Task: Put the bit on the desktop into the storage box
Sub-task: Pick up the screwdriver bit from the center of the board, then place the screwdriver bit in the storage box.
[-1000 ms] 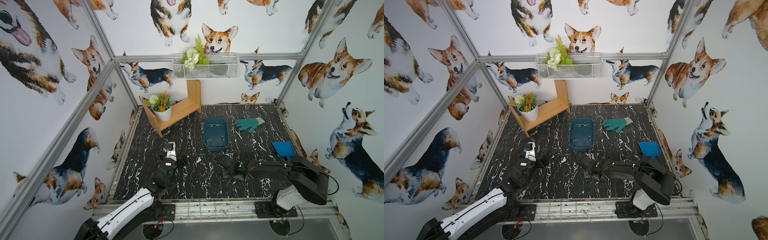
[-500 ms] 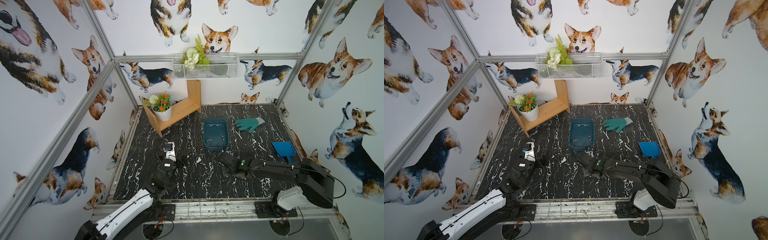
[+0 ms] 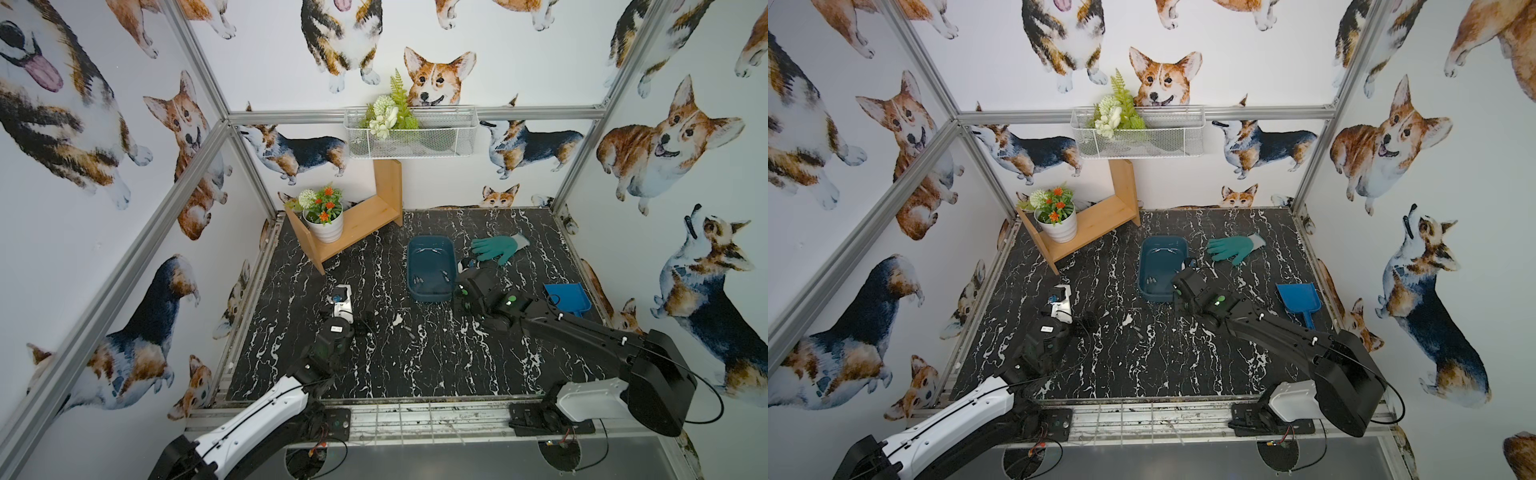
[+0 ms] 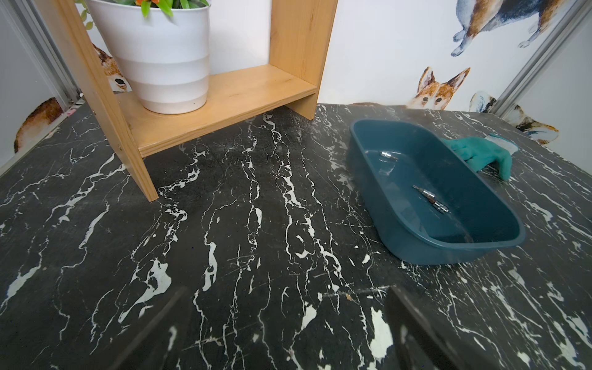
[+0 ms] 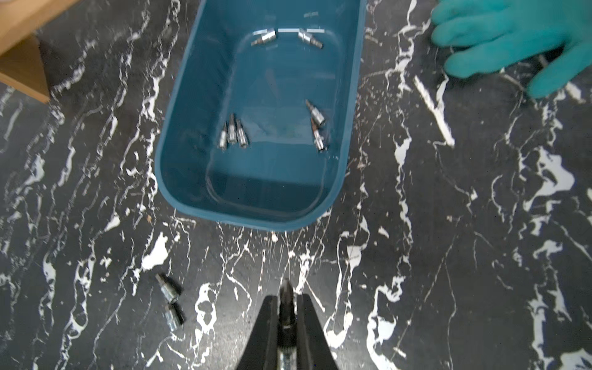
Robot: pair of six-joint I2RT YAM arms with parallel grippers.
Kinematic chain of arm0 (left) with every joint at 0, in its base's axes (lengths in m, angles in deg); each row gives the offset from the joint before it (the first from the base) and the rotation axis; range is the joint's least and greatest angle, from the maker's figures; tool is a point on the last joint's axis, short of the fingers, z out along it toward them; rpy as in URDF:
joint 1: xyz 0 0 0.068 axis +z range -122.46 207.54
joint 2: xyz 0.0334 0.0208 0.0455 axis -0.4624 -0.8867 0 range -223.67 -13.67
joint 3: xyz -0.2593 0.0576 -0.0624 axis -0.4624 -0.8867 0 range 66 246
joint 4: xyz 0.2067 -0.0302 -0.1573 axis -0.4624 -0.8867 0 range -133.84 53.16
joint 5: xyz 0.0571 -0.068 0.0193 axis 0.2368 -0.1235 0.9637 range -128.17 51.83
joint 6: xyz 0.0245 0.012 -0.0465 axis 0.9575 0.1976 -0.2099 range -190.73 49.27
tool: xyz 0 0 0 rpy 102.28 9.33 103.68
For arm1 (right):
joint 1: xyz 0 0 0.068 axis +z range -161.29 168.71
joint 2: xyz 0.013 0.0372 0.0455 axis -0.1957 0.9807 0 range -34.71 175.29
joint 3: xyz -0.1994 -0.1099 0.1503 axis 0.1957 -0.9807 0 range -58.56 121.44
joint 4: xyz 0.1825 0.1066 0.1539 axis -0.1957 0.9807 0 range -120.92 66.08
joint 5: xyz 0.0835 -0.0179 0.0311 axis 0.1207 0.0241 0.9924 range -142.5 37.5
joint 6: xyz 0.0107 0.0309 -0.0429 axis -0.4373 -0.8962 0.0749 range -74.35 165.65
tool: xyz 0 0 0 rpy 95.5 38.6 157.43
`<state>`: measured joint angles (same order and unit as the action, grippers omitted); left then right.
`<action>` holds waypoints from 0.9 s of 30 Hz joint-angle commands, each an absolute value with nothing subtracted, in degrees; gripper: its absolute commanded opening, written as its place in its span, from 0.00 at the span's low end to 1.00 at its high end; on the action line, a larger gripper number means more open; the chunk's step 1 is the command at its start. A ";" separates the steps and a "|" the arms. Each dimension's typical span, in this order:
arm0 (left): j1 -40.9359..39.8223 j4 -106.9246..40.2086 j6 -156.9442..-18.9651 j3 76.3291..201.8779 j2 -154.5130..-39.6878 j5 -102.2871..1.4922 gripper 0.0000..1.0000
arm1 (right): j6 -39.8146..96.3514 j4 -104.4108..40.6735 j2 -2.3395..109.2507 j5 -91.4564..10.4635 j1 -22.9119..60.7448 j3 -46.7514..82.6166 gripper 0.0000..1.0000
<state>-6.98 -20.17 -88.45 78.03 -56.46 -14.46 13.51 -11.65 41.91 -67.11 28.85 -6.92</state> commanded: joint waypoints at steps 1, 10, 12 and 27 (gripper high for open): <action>-6.91 -18.91 -87.71 78.57 -56.82 -14.89 1.00 | 18.30 -17.34 44.33 -64.39 26.23 -4.22 0.10; -6.87 -18.73 -87.71 78.61 -57.29 -15.38 1.00 | 22.26 -25.89 58.58 -60.02 21.00 4.26 0.10; -6.91 -18.82 -87.70 78.74 -57.46 -15.17 1.00 | 22.49 -26.50 61.77 -59.25 20.30 6.55 0.11; -6.91 -18.56 -87.83 78.92 -58.31 -15.10 1.00 | 24.23 -25.39 68.05 -57.59 19.56 12.92 0.53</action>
<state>-6.98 -19.89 -88.30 78.36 -58.10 -15.05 23.44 -24.70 69.41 -58.32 19.57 13.14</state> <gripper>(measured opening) 0.998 0.527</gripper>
